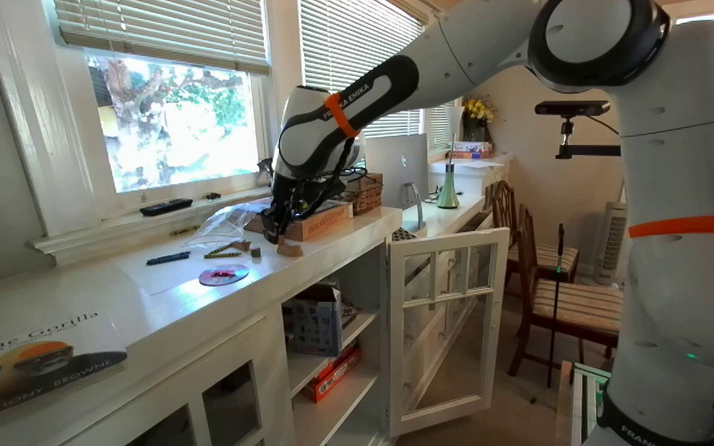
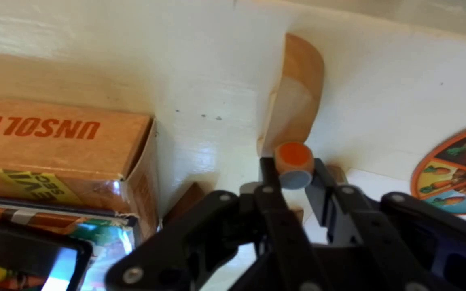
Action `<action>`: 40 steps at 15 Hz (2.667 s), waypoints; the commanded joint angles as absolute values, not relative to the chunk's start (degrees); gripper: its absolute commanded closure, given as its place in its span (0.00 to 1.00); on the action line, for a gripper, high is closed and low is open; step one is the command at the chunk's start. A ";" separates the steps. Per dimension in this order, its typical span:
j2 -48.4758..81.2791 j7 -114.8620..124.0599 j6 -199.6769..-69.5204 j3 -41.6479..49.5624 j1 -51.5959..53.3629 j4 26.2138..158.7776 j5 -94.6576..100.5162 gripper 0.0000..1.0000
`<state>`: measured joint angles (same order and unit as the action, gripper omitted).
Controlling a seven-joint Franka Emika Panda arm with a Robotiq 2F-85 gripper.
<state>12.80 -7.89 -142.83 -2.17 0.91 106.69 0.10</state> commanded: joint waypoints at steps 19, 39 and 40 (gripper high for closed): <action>11.75 -5.72 -141.79 -1.56 1.08 107.80 1.02 0.94; 10.64 -4.90 -141.26 -1.33 1.09 109.18 1.30 0.94; 10.63 -4.88 -141.24 -1.33 1.09 109.17 1.29 0.94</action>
<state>11.58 -6.36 -142.08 -1.61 0.85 107.94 0.19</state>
